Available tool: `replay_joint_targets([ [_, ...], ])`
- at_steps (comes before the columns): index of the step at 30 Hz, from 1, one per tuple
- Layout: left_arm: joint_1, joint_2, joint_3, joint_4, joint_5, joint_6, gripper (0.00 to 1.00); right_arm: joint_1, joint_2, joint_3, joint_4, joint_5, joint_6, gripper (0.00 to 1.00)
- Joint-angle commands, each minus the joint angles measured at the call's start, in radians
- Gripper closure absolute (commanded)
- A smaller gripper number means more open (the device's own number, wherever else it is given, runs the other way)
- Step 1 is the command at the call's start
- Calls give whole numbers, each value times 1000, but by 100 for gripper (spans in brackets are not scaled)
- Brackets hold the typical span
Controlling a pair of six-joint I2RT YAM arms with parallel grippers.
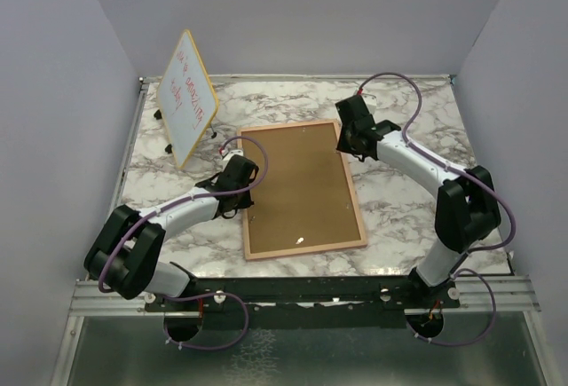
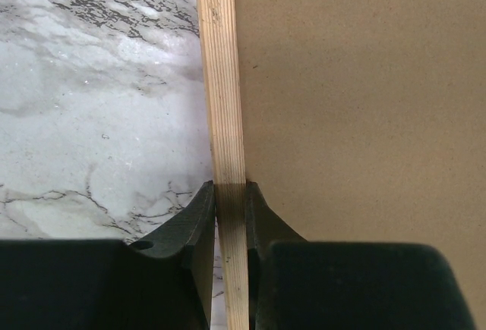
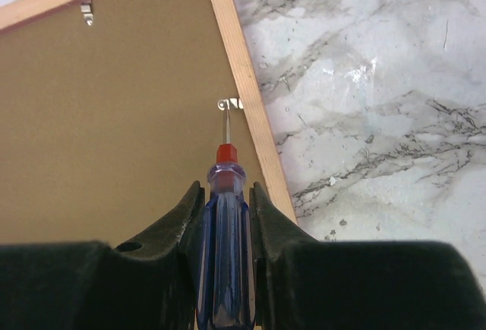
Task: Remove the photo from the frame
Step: Release the photo frame item from the photo frame.
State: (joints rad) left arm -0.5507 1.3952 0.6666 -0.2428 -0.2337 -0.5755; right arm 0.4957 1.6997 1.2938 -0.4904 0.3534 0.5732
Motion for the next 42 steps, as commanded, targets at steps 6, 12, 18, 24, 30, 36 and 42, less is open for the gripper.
replay_joint_targets([
  [6,5,21,-16,-7,34,42,100,-8,70,88,6,16,-37,99],
  [12,6,12,-22,2,37,42,100,-9,97,89,-24,34,-38,99],
  [18,6,6,-25,9,41,46,100,-9,78,69,-16,48,-38,99],
  [24,5,1,-29,9,38,45,100,-9,70,78,-49,60,-44,99],
  [30,6,4,-25,7,31,48,100,-9,40,28,-52,26,-52,99],
  [36,6,3,-22,4,33,48,100,-9,9,5,-73,26,-60,99],
  [42,6,-3,-25,4,37,48,100,-9,3,-4,-81,14,-61,99],
])
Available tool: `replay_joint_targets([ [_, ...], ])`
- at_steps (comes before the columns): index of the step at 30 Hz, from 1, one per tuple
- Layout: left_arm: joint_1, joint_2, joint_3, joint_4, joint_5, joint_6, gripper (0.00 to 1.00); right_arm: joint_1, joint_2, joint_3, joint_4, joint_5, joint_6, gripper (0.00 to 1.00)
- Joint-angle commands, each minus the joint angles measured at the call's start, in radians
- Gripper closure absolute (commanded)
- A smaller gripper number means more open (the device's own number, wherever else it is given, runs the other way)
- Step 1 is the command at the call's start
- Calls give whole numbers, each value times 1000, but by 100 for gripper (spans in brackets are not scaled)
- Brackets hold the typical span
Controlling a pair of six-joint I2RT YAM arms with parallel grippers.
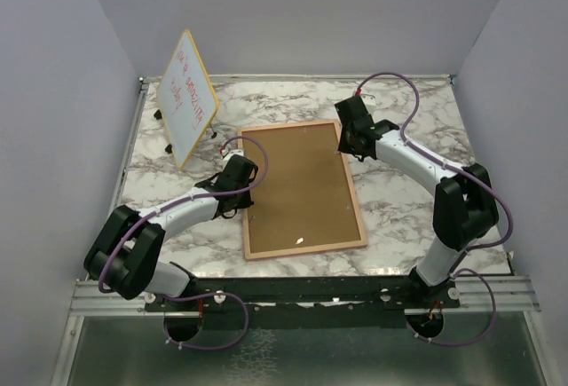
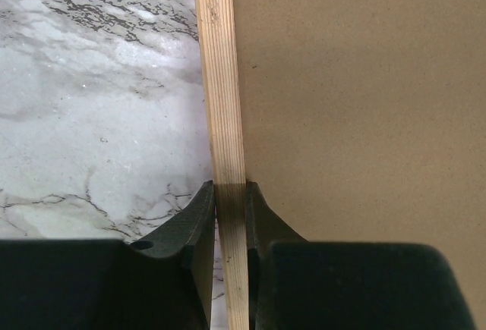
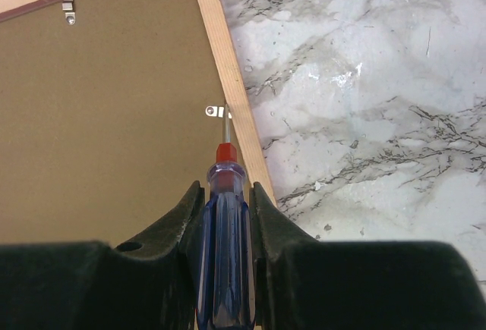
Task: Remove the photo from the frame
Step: Release the photo frame item from the photo frame.
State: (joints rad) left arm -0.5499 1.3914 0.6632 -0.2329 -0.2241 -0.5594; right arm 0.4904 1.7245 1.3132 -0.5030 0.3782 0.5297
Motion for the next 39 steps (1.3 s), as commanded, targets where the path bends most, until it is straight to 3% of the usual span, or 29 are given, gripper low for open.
replay_joint_targets([
  [1,5,0,-23,-6,27,32,100,-4,-21,-21,-71,-18,-19,99],
  [39,5,-2,-27,15,63,49,100,-3,-46,-22,-56,-142,-28,99],
])
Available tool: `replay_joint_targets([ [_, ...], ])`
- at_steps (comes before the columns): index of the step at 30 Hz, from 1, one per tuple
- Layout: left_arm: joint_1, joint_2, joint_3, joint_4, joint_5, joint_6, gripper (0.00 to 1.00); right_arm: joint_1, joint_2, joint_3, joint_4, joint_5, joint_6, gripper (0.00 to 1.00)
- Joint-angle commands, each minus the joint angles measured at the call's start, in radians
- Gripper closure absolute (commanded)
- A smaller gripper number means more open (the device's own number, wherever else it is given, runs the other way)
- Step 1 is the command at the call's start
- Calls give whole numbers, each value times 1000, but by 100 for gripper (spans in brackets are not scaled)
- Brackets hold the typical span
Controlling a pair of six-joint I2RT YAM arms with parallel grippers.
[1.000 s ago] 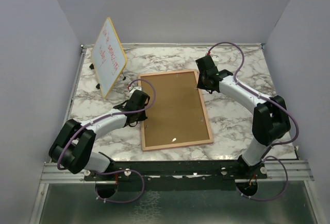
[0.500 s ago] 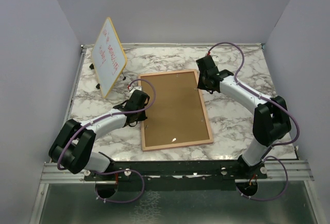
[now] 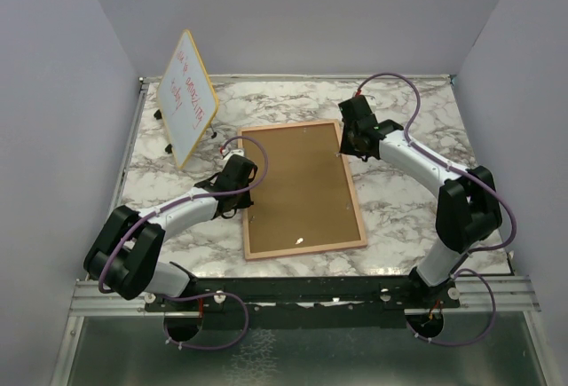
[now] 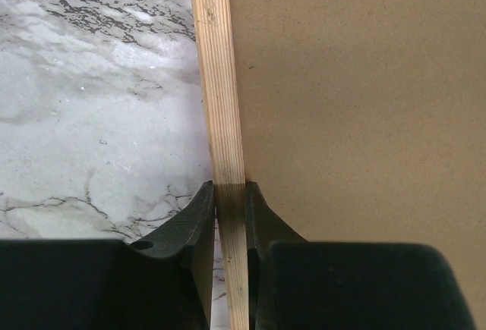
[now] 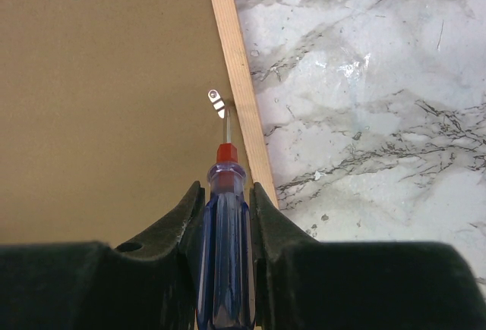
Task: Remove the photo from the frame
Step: Release the photo frame item from the photo frame, then adjust the photo frame at the center of the board.
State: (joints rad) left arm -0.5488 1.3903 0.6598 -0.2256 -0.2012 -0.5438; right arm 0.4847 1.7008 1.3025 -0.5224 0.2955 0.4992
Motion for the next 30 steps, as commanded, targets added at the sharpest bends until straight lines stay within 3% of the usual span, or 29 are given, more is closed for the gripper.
replay_joint_targets([
  [1,3,0,-23,8,42,33,100,2,-24,-11,-35,-59,2,100],
  [17,-28,1,-51,39,72,35,100,2,-116,-78,-56,13,36,99],
  [30,-155,-36,-77,36,96,-14,100,2,-385,-258,-54,-60,78,99],
])
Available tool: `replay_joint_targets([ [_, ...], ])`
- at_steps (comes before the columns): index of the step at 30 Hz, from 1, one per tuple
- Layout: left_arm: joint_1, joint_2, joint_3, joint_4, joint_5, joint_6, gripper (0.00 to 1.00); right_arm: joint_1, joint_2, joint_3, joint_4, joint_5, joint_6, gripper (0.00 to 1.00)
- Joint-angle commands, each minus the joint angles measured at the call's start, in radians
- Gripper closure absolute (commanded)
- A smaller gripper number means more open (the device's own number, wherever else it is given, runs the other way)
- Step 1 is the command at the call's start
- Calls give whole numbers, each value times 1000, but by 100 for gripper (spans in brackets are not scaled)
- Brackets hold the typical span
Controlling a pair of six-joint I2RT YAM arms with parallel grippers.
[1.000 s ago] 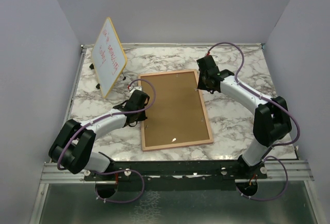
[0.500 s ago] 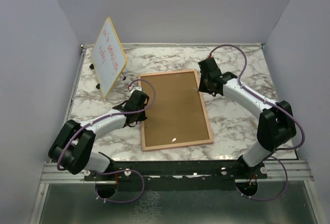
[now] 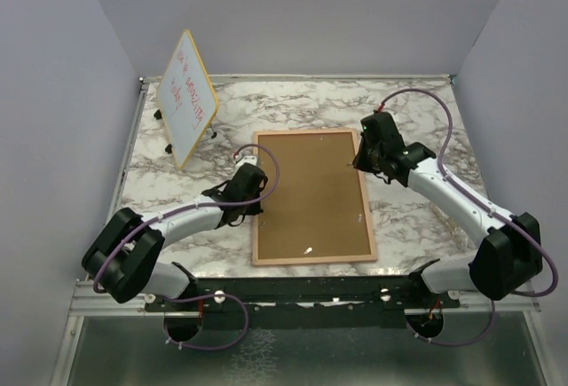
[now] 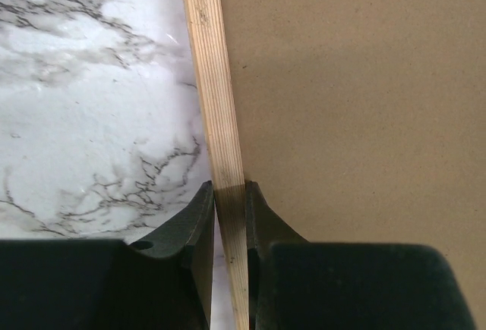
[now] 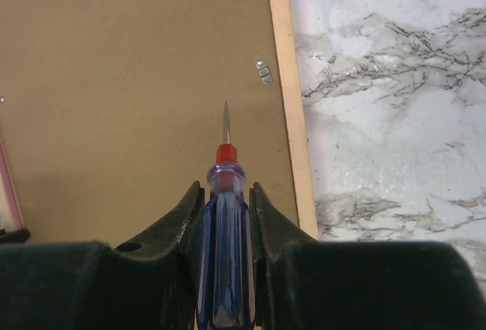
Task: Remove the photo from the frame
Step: Adjust the photo frame at the center of the board.
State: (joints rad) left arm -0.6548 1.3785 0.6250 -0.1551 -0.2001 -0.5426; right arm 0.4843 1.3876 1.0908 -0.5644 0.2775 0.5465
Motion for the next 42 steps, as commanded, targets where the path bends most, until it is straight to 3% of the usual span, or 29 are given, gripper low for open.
replay_joint_targets([
  [1,-53,-31,-45,-36,94,-22,100,2,-88,-59,-11,-50,33,99],
  [9,-66,-67,-25,-112,57,-22,94,2,-164,-121,-10,-85,39,99],
  [16,-66,-67,2,-163,12,-34,66,2,-179,-127,-18,-113,39,99],
  [19,-65,-76,16,-172,-6,-36,63,2,-184,-134,-12,-123,43,99],
  [22,-66,-75,39,-181,-19,-37,45,2,-182,-138,-8,-130,48,99],
  [27,-46,-50,99,-204,-73,-24,26,0,-159,-116,-20,-14,17,99],
  [32,0,-2,135,-207,-59,8,24,-27,-7,72,-154,63,-31,99],
  [42,15,52,161,-233,39,40,23,-27,41,20,-115,89,5,99],
])
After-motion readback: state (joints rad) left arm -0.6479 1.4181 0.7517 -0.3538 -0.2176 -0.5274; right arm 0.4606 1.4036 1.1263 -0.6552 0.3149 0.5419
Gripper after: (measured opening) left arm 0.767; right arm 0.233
